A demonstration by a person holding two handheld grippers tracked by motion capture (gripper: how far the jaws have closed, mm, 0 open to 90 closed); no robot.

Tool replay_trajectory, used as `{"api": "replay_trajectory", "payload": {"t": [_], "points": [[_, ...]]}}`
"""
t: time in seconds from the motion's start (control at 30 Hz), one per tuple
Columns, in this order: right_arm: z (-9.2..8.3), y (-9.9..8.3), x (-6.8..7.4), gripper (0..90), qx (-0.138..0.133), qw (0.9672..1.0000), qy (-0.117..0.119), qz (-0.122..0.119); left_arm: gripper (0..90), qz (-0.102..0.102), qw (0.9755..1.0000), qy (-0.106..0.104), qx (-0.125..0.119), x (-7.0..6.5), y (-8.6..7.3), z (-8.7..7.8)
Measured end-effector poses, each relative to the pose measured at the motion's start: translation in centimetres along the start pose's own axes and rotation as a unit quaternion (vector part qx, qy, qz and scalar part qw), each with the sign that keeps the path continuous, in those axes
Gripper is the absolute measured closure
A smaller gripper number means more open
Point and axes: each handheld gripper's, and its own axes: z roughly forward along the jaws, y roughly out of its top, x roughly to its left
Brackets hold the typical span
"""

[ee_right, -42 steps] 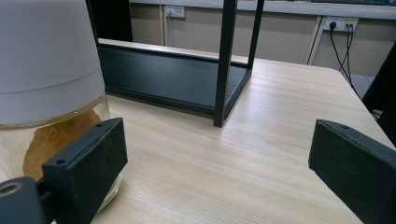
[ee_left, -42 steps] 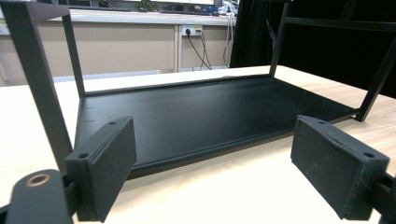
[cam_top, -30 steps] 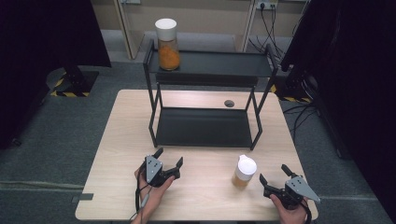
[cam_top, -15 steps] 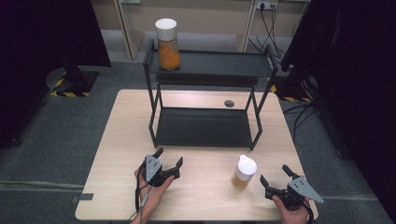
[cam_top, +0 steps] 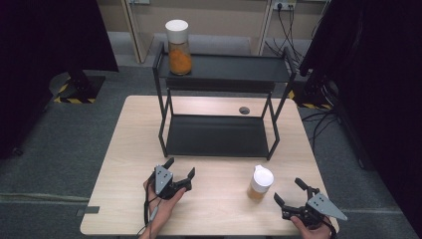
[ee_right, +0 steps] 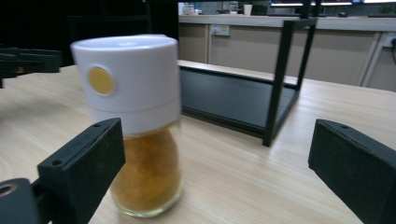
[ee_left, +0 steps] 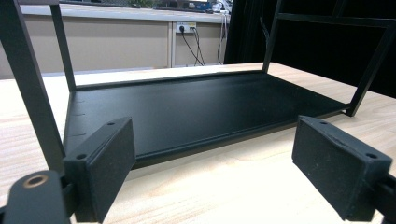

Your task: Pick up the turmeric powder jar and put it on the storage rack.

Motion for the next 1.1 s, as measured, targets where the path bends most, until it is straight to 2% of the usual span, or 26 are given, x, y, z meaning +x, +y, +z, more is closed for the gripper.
{"api": "replay_trajectory", "payload": {"t": [0.33,0.53,0.7,0.8,0.9,1.07,1.1], "points": [[0.9,0.8,0.8,4.2,-0.007,0.9994,0.034,-0.011,13.2,0.006,1.0000,0.001,0.001,-0.1,0.0,0.0],[2.2,2.1,1.4,4.7,-0.003,0.9981,0.054,-0.031,13.3,0.005,1.0000,0.000,0.002,-0.1,0.1,0.0],[3.6,3.0,2.1,9.4,0.003,0.9977,0.056,-0.039,13.3,0.006,1.0000,0.000,0.001,-0.1,0.0,0.0],[4.3,3.2,2.6,12.8,0.010,0.9978,0.049,-0.043,13.2,0.007,1.0000,0.000,0.000,-0.1,0.0,0.0],[4.8,3.2,3.0,18.8,0.015,0.9981,0.039,-0.045,13.3,0.005,1.0000,0.001,0.001,-0.1,0.0,0.0],[5.1,3.1,3.4,24.0,0.021,0.9982,0.031,-0.047,13.3,0.006,1.0000,0.000,0.001,-0.1,0.0,0.0],[5.2,3.0,3.5,27.5,0.022,0.9982,0.029,-0.046,13.3,0.007,1.0000,0.000,0.001,-0.1,0.0,0.0]]}}
